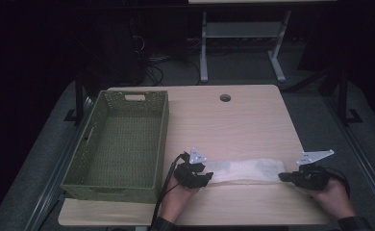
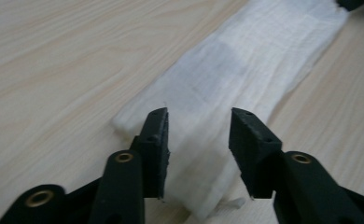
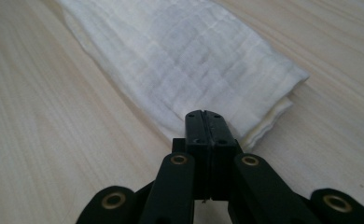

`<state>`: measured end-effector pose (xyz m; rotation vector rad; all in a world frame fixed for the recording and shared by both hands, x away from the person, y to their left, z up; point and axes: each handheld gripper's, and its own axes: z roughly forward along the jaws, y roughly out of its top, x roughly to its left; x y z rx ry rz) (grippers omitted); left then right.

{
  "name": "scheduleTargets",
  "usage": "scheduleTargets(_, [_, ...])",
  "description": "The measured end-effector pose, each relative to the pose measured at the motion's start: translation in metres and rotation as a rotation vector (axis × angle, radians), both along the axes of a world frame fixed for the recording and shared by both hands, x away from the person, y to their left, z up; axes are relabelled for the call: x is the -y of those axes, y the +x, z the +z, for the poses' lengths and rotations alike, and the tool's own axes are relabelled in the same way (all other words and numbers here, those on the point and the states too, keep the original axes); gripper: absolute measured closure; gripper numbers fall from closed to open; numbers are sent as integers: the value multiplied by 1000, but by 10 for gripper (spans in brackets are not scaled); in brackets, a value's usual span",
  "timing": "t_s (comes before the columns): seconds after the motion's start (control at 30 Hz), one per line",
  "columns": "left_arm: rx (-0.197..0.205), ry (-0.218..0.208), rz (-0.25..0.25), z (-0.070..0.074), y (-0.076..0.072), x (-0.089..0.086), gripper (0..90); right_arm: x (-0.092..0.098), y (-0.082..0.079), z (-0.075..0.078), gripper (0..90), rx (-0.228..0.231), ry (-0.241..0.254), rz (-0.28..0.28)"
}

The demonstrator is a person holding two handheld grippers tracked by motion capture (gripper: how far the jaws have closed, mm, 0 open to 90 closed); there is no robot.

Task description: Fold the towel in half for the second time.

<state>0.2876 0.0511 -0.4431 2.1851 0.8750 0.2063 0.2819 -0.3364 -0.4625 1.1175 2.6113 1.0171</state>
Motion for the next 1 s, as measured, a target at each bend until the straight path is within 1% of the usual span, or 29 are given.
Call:
scheduleTargets(0.07, [-21, -12, -20, 1, 3, 2, 506, -2, 3, 1, 890, -5, -7, -10])
scheduleTargets(0.1, [-28, -23, -24, 0, 5, 3, 489, -3, 5, 0, 890, 2, -10, -12])
scheduleTargets(0.17, [-42, -25, -58, 0, 5, 4, 456, -6, 11, 1, 890, 8, -27, -19])
scheduleTargets(0.2, [-37, -14, -71, 0, 6, 4, 423, -7, 13, 1, 890, 9, -30, -23])
scheduleTargets(0.27, [-27, 16, -91, 1, 5, 6, 413, -8, 19, 1, 890, 8, -35, -30])
scheduleTargets(0.3, [-22, 24, -101, 1, 5, 6, 399, -9, 21, 1, 890, 7, -29, -37])
scheduleTargets(0.33, [-21, 22, -102, 1, 6, 5, 391, -10, 23, 1, 890, 4, -30, -46])
scheduleTargets(0.37, [-9, 24, -108, 2, 7, 4, 381, -11, 26, 1, 890, 2, -31, -50])
scheduleTargets(0.43, [15, 26, -106, 3, 8, 1, 373, -14, 30, 1, 890, 8, -38, -57])
scheduleTargets(0.5, [20, 11, -106, 3, 8, 0, 359, -16, 34, 2, 890, 5, -44, -67])
scheduleTargets(0.53, [32, 11, -112, 4, 8, -1, 355, -17, 36, 2, 890, 10, -47, -69])
scheduleTargets(0.7, [60, 11, -122, 6, 4, -2, 337, -22, 47, 1, 890, 7, -36, -98])
scheduleTargets(0.73, [62, 15, -124, 6, 4, -3, 337, -23, 50, 1, 890, 9, -40, -105])
scheduleTargets(0.77, [56, 4, -120, 5, 3, -4, 336, -25, 52, 1, 890, 12, -44, -104])
scheduleTargets(0.87, [55, -6, -113, 5, 4, -8, 336, -29, 61, 2, 889, 21, -53, -102])
scheduleTargets(1.0, [60, 2, -108, 4, 3, -8, 336, -35, 71, 1, 889, 37, -66, -91])
